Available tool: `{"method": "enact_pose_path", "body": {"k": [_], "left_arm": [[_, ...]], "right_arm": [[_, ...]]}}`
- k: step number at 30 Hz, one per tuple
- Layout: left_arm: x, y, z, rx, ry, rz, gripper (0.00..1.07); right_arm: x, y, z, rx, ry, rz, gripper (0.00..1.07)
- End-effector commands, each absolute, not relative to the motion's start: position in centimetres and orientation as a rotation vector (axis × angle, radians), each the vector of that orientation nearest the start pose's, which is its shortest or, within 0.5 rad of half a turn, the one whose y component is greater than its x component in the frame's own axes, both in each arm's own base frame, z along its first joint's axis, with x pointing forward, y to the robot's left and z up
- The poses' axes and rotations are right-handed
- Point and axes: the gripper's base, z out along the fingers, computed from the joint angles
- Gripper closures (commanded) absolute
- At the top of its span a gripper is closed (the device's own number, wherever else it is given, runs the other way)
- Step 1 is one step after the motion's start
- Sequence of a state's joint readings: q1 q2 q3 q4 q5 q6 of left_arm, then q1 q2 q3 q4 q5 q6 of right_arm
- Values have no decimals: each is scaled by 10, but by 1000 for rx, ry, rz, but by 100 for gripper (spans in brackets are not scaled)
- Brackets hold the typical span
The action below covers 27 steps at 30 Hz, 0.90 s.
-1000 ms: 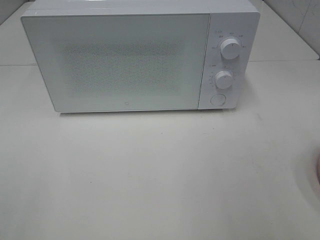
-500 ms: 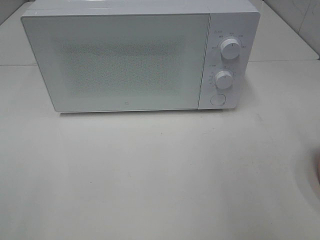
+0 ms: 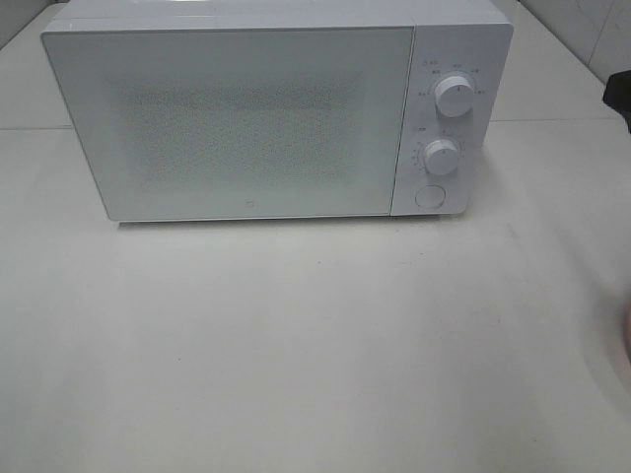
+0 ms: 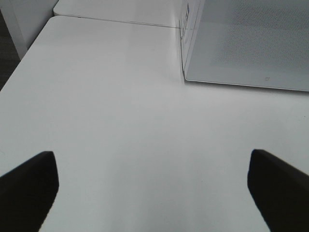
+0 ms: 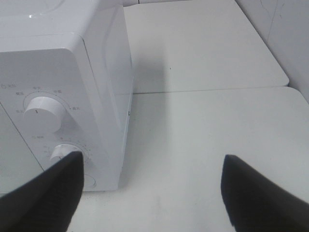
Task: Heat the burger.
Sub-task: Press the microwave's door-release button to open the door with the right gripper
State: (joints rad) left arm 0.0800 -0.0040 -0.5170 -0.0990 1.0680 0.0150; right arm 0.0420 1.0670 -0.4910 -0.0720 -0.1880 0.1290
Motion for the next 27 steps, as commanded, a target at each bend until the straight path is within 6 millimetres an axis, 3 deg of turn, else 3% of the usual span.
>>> {"method": "enact_pose_path", "body": {"k": [1, 7, 13, 27], "left_arm": [[-11, -9, 281, -59, 2003, -57, 6], [-11, -9, 281, -59, 2003, -57, 6], [-11, -9, 281, -55, 2003, -54, 6], [-11, -9, 281, -55, 2003, -54, 6]], "right_arm": [[221, 11, 258, -40, 1830, 58, 32], [225, 12, 242, -103, 1790, 22, 32], [219, 29, 225, -149, 1748, -3, 32], [216, 68, 211, -98, 1660, 12, 32]]}}
